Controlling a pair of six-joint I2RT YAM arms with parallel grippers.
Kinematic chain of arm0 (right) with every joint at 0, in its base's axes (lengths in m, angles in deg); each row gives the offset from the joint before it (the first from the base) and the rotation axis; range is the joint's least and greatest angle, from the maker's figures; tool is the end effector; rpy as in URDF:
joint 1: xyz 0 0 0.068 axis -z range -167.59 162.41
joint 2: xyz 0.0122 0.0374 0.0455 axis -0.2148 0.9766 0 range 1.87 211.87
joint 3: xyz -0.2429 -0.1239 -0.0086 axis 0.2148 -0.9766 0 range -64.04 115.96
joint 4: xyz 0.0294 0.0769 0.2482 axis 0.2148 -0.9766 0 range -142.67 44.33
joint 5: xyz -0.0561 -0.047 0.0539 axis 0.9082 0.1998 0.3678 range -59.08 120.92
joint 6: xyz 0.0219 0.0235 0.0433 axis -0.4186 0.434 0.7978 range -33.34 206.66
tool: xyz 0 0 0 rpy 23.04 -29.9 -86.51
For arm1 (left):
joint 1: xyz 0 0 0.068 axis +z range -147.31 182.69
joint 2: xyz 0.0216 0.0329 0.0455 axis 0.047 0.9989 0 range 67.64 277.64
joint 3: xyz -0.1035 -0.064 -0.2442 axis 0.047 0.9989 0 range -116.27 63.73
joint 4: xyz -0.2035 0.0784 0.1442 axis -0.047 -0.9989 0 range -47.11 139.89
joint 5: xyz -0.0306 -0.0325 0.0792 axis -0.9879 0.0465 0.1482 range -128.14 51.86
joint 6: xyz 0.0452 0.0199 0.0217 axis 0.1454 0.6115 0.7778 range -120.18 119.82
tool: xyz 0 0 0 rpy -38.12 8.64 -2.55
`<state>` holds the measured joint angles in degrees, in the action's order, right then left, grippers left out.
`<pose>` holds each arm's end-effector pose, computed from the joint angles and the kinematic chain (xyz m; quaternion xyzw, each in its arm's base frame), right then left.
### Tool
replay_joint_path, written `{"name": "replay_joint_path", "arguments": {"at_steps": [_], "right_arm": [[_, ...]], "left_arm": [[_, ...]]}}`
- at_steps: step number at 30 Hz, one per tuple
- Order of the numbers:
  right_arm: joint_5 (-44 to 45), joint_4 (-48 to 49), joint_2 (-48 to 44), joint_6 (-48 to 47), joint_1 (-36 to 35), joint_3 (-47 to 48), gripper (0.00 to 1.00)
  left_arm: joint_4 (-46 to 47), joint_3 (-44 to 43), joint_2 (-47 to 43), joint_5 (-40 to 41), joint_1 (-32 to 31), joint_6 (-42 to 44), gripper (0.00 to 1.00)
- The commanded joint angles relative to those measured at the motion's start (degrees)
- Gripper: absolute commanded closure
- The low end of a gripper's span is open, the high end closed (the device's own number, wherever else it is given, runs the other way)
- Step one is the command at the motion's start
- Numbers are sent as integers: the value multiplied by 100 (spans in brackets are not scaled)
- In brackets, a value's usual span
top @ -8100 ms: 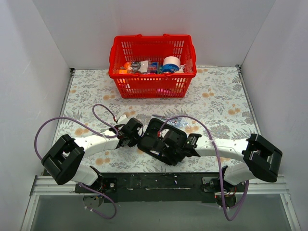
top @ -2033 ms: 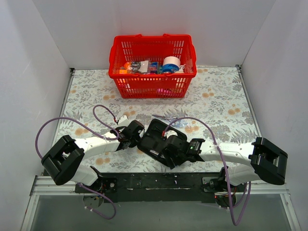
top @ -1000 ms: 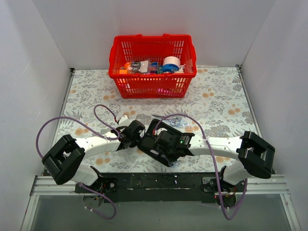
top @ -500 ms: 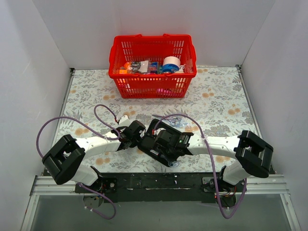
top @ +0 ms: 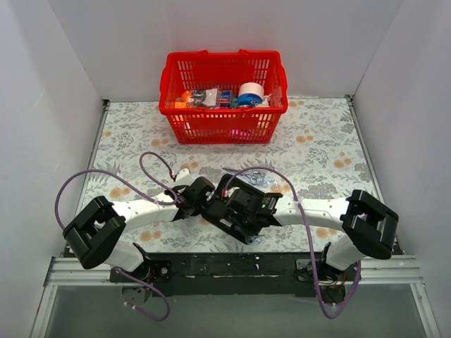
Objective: Sort the hair-cutting tools
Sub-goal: Place the scissors in the hairdressing tool bag.
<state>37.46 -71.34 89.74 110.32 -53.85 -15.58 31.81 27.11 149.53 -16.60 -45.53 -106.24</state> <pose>0.1180 0.2580 0.1690 -0.3425 0.9128 0.1128 0.1918 0.1734 -0.1746 0.1473 -0.4999 0.8159 -0.1803 0.2277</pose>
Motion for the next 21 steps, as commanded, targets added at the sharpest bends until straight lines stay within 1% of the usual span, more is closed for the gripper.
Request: {"name": "replay_joint_path", "arguments": {"at_steps": [1, 6, 9, 10, 12, 15, 16, 21], "right_arm": [[-259, 3515, 731, 481, -45, -355, 99], [-285, 4068, 942, 517, -45, -355, 99], [-329, 4455, 942, 526, -45, -591, 99], [-329, 4840, 942, 526, -45, -689, 99], [-391, 5228, 977, 473, -45, -899, 99], [-479, 6238, 1056, 385, -45, -1383, 99], [-540, 6476, 1100, 341, -28, -1567, 99], [-918, 7338, 1503, 165, 43, -1753, 99]], "left_arm": [[-283, 313, 337, -1521, -372, -64, 100], [-292, 340, 319, -1495, -512, -152, 100], [-283, 340, 354, -1495, -591, -231, 100], [-274, 331, 363, -1477, -617, -240, 100], [-239, 314, 381, -1460, -670, -248, 100], [-161, 322, 433, -1451, -723, -266, 100], [-143, 340, 459, -1460, -732, -275, 100], [-37, 419, 460, -1504, -732, -345, 100]]}}
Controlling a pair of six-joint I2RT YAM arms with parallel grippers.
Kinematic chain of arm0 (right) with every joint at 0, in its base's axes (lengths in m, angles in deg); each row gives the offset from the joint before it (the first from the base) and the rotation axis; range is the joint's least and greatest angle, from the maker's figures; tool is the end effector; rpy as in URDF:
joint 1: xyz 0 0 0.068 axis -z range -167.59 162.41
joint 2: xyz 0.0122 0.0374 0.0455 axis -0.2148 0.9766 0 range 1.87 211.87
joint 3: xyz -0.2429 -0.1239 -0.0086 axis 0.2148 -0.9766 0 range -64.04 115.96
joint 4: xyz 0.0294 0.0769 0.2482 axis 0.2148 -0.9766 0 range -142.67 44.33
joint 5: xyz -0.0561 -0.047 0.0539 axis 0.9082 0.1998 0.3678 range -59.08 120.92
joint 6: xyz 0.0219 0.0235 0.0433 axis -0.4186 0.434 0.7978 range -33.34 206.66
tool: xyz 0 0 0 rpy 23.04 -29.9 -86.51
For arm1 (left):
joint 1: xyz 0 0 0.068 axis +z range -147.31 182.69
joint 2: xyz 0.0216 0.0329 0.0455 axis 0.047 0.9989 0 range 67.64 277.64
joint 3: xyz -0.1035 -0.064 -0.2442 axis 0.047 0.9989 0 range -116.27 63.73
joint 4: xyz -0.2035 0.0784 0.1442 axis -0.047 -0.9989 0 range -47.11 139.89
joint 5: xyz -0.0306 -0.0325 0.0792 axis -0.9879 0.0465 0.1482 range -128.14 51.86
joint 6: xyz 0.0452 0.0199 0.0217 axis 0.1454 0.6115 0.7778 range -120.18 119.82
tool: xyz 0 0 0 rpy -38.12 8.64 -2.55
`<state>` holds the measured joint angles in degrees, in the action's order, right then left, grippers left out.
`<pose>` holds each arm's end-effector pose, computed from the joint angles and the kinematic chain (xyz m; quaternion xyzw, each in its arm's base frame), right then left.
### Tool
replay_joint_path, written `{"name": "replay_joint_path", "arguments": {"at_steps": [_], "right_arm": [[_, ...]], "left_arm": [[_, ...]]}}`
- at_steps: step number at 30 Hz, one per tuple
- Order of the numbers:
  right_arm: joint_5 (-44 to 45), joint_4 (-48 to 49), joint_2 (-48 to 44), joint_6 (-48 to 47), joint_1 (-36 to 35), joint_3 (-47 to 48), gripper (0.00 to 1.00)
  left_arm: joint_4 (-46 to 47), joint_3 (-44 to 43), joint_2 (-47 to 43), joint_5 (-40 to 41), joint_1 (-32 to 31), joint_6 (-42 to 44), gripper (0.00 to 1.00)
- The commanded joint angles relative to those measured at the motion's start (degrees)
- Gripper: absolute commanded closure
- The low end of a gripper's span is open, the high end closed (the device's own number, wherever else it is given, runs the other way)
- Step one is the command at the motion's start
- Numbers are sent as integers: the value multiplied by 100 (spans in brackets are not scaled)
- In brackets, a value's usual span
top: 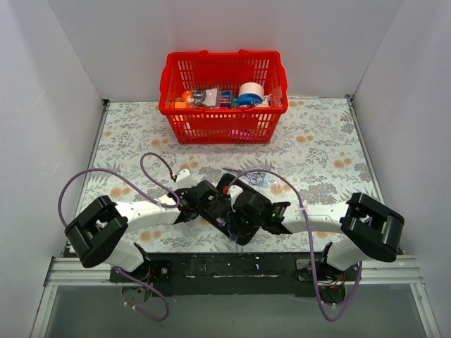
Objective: Sort the hair-cutting tools
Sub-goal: Place the scissors in the hairdressing tool bag.
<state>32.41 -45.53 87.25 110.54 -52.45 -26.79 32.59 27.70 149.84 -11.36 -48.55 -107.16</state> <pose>0.1200 0.2533 0.1528 -0.3223 0.8761 0.2420 0.2648 0.1654 -0.1805 0.1452 -0.4895 0.8122 -0.1767 0.2635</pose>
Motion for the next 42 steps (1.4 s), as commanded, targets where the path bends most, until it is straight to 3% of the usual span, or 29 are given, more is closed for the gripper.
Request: {"name": "replay_joint_path", "arguments": {"at_steps": [1, 8, 16, 21, 25, 29, 36, 42], "right_arm": [[-500, 4871, 1814, 143, -62, -640, 99], [-914, 5233, 2114, 117, 8, -641, 99], [-380, 4391, 1561, -32, 0, -684, 99], [139, 3828, 902, -94, 8, -772, 78], [535, 3151, 392, -173, -9, -693, 73], [808, 2667, -74, -278, -9, -580, 57], [1063, 1701, -689, -305, -132, -193, 47], [1704, 41, -1339, -148, -466, 255, 43]], "left_arm": [[-116, 369, 429, -2019, -439, -262, 100], [-142, 299, 543, -2011, -439, -253, 100], [-212, 219, 526, -1976, -483, -279, 100], [-274, 386, 280, -1888, -501, -446, 100], [-335, 448, 69, -1826, -509, -499, 100], [-362, 527, -115, -1809, -509, -543, 100], [-432, 632, -485, -1756, -509, -578, 100], [-450, 746, -652, -1773, -518, -701, 100]]}}
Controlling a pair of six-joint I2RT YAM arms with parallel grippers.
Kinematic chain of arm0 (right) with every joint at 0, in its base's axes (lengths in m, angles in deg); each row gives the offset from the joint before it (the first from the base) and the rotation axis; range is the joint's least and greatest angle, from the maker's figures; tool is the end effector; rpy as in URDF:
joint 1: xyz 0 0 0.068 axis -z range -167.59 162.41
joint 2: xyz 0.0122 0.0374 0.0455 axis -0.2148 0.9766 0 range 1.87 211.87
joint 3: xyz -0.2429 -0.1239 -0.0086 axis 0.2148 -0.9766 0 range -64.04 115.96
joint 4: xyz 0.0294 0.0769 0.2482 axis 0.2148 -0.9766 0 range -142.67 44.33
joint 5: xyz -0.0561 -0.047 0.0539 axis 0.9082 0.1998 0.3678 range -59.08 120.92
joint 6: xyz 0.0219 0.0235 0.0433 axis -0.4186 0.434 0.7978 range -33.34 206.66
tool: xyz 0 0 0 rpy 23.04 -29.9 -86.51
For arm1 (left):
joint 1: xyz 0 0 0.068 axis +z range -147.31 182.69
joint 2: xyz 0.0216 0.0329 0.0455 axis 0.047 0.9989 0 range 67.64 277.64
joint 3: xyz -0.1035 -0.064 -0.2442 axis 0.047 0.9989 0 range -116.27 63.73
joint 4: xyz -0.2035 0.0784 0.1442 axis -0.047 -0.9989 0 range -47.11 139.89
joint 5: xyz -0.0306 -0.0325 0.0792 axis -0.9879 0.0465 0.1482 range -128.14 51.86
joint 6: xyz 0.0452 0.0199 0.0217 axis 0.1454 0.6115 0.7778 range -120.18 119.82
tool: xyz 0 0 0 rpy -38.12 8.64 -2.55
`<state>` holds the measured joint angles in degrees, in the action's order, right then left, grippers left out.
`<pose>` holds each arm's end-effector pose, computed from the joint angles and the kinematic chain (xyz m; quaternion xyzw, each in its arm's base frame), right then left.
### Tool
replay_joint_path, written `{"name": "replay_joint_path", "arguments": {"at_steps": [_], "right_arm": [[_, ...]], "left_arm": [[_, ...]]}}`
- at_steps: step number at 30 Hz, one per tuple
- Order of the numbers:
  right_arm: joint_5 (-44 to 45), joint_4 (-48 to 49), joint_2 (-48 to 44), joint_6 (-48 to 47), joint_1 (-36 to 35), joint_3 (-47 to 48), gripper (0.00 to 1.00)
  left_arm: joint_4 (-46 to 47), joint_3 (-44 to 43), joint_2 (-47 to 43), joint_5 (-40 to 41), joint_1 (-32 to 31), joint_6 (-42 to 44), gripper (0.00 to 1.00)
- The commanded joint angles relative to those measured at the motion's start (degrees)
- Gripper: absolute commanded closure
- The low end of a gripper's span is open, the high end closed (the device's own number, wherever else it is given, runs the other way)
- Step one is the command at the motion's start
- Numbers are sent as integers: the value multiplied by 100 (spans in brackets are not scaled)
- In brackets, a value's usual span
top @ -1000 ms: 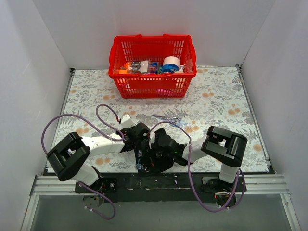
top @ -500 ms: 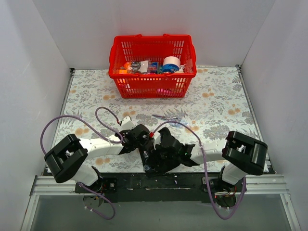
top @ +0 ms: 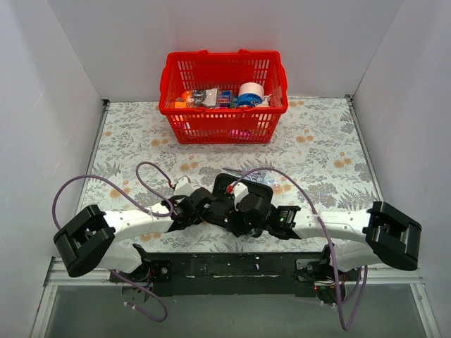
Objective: Sort the hair-cutting tools
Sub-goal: Place the scissors in the hairdressing tool bag.
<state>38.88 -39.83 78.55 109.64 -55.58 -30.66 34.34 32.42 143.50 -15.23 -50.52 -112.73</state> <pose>0.1041 0.2441 0.1796 -0.3139 0.8382 0.2712 0.3540 0.1460 -0.1722 0.1478 -0.5132 0.7974 -0.2272 0.2217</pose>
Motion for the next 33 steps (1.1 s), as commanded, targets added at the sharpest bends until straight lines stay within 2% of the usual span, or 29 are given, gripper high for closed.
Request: {"name": "replay_joint_path", "arguments": {"at_steps": [1, 5, 8, 14, 21, 29, 33], "right_arm": [[1258, -784, -549, 13, -180, 669, 43], [1804, -1724, -1163, 478, -215, 433, 39], [2252, -2016, -1462, 900, -215, 178, 36], [2903, -2825, -1455, 1963, 4, -104, 35], [2781, -2141, -1262, 1789, 575, -447, 44], [2517, -1596, -1007, 1279, 875, -228, 56], [2377, -1377, -805, 1138, 971, -148, 56]], "left_arm": [[-625, 292, -62, -1395, -322, -170, 100], [-598, 389, -158, -1378, -348, -223, 100], [-598, 398, -211, -1343, -348, -223, 100], [-625, 389, -255, -1325, -357, -206, 100], [-660, 442, -370, -1299, -365, -258, 100], [-677, 433, -361, -1281, -374, -294, 100], [-686, 415, -308, -1299, -374, -294, 100]]}}
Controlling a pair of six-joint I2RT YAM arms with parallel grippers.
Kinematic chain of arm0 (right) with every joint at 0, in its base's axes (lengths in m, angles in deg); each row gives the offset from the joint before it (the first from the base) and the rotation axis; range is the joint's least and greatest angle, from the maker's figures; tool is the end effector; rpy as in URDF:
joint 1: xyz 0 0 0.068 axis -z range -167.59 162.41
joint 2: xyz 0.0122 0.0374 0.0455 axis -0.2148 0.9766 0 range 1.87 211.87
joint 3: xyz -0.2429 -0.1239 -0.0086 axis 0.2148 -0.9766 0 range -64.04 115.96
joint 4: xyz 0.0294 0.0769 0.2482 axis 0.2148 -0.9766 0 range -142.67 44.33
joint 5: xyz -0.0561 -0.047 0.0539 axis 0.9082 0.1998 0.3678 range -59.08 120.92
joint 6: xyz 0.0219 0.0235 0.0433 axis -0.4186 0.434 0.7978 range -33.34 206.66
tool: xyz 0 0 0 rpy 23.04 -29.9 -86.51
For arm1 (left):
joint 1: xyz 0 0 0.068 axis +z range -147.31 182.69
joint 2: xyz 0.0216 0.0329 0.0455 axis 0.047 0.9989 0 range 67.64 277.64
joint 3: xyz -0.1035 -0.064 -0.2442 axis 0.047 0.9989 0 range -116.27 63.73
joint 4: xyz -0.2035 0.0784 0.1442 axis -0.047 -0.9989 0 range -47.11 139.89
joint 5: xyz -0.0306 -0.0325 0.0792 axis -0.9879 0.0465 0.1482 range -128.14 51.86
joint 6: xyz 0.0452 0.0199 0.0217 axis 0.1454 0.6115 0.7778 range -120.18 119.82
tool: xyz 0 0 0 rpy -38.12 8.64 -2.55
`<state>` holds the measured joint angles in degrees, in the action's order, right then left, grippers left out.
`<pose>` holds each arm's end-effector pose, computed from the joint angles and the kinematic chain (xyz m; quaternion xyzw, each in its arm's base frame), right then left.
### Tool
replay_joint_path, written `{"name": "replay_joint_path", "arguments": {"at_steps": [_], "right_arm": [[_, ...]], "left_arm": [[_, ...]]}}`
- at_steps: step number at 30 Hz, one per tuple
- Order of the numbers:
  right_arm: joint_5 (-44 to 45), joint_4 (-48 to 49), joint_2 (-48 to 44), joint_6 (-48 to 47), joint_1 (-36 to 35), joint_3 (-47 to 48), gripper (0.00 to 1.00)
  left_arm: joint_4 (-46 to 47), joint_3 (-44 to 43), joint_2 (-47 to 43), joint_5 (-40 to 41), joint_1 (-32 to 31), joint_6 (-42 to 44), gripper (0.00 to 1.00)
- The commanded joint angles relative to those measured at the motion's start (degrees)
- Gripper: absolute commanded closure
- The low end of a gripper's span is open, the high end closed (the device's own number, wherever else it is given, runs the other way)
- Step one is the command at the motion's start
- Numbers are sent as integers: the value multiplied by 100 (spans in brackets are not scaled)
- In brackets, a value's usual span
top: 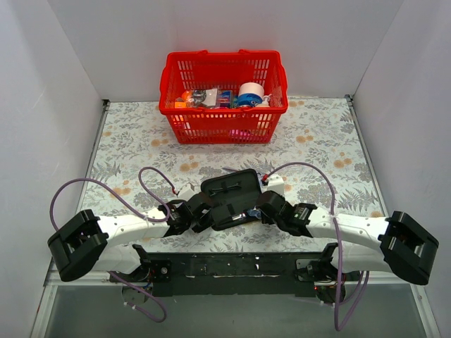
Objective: Sort the hair-cutting tools
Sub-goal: Place the scissors in the hairdressing tool bag.
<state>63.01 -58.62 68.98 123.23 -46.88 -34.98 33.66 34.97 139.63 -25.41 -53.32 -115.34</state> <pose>0.1249 0.1732 0.1720 -0.0879 0.9063 0.0636 0.4084 0.1256 -0.1724 0.1468 -0.4985 0.8195 -0.2528 0.1268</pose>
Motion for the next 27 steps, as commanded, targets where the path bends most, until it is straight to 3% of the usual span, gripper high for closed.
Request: {"name": "replay_joint_path", "arguments": {"at_steps": [1, 13, 21, 27], "right_arm": [[-106, 556, 249, -265, 128, 276, 57], [-977, 1477, 1014, -450, 374, 381, 92], [-1460, 1831, 1454, -459, 383, 504, 99], [-1400, 1472, 1331, -555, 383, 592, 99]], "left_arm": [[-601, 159, 87, -280, -94, -33, 100], [-610, 203, 35, -263, -95, -33, 100], [-618, 203, 70, -254, -103, -7, 100], [-618, 151, 114, -236, -103, 2, 100]]}}
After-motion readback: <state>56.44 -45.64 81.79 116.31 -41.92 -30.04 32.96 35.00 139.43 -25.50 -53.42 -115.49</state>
